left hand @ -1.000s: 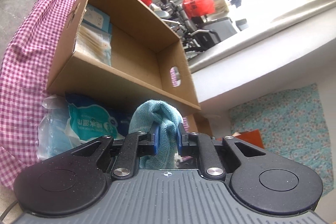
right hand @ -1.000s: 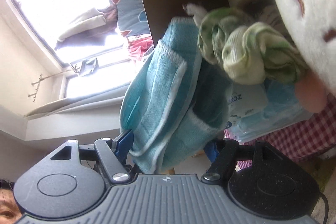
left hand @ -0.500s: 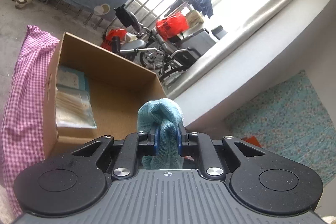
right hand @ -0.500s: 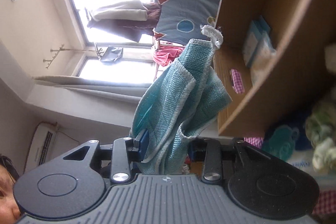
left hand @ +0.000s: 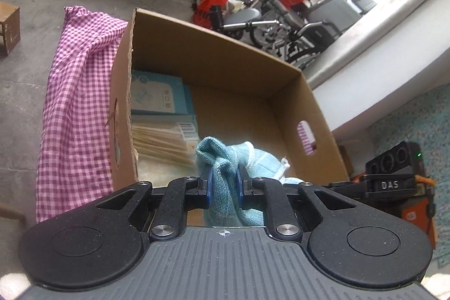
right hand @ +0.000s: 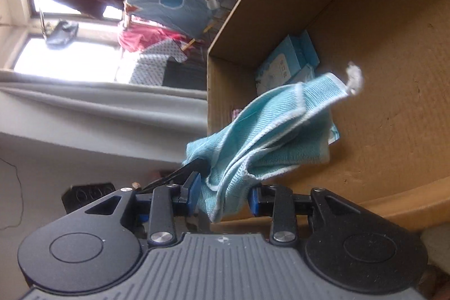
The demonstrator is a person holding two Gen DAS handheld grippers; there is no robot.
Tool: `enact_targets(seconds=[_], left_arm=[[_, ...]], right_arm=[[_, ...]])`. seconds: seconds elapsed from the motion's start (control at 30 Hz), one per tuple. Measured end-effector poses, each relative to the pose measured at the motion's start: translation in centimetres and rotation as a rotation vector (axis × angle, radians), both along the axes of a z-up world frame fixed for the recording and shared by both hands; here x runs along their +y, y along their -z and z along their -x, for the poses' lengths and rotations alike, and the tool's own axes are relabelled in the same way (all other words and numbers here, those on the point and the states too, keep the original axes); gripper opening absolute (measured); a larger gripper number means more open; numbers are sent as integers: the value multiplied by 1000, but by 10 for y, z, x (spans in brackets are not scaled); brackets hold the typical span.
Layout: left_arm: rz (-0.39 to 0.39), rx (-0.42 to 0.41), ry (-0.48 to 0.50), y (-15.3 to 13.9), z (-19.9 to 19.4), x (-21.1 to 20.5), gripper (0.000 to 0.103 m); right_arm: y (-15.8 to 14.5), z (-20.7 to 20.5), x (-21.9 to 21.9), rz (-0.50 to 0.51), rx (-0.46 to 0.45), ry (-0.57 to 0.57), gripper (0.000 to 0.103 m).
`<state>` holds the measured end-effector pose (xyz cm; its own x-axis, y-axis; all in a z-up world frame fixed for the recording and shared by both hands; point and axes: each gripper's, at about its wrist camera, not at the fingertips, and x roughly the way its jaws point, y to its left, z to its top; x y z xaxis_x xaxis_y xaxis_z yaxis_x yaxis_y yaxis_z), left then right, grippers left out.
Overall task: Organize soft objects
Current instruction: 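Lower the teal towel into the box beside the cotton-swab bag and open both grippers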
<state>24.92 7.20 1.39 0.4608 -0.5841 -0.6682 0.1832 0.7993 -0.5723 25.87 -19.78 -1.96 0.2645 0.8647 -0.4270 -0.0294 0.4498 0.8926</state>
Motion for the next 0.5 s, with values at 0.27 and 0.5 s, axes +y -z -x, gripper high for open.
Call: enact_targets(seconds=[0.27,0.5], left_arm=[[-166,44,78,6,-6,-10,15],[-172,44,71,-1,0,-4,46]], right_arm=[[-38,-2,5,174,26,-127,62],[-66,-13,-9,192,-44,-118,63]])
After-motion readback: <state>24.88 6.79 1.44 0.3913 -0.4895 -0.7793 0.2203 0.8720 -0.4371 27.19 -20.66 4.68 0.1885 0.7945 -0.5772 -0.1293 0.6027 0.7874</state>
